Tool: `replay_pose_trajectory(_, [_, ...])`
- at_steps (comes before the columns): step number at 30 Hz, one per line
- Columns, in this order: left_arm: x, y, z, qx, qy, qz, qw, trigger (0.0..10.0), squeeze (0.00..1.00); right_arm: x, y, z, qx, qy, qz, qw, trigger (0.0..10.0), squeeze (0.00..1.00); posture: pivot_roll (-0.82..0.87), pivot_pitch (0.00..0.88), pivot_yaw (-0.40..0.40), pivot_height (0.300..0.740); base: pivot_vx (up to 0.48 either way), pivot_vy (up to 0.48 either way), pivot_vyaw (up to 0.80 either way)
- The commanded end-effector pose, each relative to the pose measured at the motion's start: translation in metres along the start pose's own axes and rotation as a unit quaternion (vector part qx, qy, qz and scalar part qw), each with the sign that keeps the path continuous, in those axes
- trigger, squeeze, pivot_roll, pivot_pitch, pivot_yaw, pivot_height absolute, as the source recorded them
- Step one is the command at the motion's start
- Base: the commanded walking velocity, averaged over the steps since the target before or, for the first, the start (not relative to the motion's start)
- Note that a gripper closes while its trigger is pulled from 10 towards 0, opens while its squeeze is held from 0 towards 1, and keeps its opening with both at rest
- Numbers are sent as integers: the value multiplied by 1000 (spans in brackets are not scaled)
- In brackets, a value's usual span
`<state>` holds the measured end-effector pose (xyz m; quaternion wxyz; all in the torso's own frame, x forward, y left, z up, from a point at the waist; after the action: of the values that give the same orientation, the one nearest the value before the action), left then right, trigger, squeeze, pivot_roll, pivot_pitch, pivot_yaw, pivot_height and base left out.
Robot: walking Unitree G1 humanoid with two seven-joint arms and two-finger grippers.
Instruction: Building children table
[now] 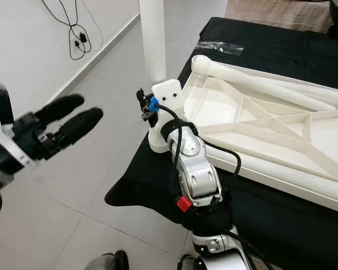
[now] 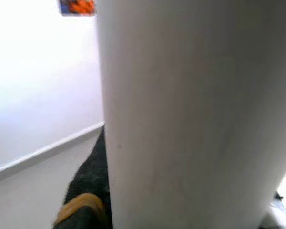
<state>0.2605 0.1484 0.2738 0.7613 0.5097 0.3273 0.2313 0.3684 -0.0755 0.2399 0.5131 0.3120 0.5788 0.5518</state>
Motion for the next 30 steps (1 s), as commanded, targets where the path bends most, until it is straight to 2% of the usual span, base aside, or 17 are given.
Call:
replay_pose_trajectory(1, [-1,-10,-2,13,8,-10,1000,10000,0,-13,-42,-7,83,-35,15,996,10000,690,35,228,8,740,0,0,0])
replay_pose_trajectory(2, [-2,-15,-3,22,12,-12,1000,10000,0,-14,-40,-7,77,-35,19,996,10000,1000,35,224,10,740,0,0,0])
replay_pose_trajectory(8, [-5,-24,-4,33,15,-20,999,10000,0,-13,-33,-5,57,-28,30,998,10000,1000,33,223,13,740,0,0,0])
replay_pose_trajectory(11, [-10,-36,-4,43,16,-37,998,10000,0,-17,-11,-1,5,-13,45,999,10000,1000,33,221,17,740,0,0,0])
replay_pose_trajectory(15, [-16,-43,-4,47,12,-47,998,10000,0,-22,-5,1,-12,-8,55,998,10000,1000,33,218,17,740,0,0,0])
replay_pose_trajectory(16, [-17,-46,-3,49,12,-52,997,10000,0,-22,-2,3,-23,10,58,998,10000,0,36,217,17,740,0,0,0])
replay_pose_trajectory(17, [-17,-46,-3,49,12,-52,997,10000,0,-22,-2,3,-23,10,58,998,10000,0,36,217,17,740,0,0,0])
replay_pose_trajectory(18, [-21,-55,-5,61,12,-55,997,10000,0,-20,10,4,-54,67,67,994,10000,0,39,215,17,740,0,0,0])
replay_pose_trajectory(21, [-22,-58,-6,65,12,-56,996,10000,0,-19,15,5,-66,92,71,991,10000,0,39,215,17,740,0,0,0])
replay_pose_trajectory(24, [-25,-70,-10,81,15,-60,995,10000,0,-34,27,8,-90,146,82,982,10000,0,51,211,13,740,0,0,0])
replay_pose_trajectory(26, [-26,-73,-11,83,16,-63,994,10000,0,-37,31,8,-98,166,89,977,10000,0,51,208,12,740,0,0,0])
replay_pose_trajectory(27, [-27,-74,-11,83,16,-65,994,10000,0,-38,35,9,-102,186,89,973,6745,0,52,210,10,740,0,0,0])
replay_pose_trajectory(28, [-27,-74,-11,83,16,-65,994,10000,0,-38,35,9,-102,186,89,973,6745,0,52,210,10,740,0,0,0])
replay_pose_trajectory(29, [-28,-76,-12,82,17,-67,994,10000,0,-37,37,11,-105,207,83,969,0,0,55,210,7,740,0,0,0])
replay_pose_trajectory(30, [-28,-76,-12,82,17,-67,994,10000,0,-37,37,11,-105,207,83,969,0,0,55,210,7,740,0,0,0])
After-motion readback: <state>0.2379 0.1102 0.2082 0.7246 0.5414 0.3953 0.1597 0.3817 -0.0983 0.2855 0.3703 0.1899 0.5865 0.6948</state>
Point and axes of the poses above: a point about 5 cm out from each wrist's last joint towards the gripper, its own z axis pointing out of the wrist towards the gripper, its own y axis along the axis of the wrist's last joint, x = y × z, the point moved 4 cm from there along z, pointing out of the wrist towards the gripper, and after that the axes turned 6 degrees about -z, right-handed, at the moved point
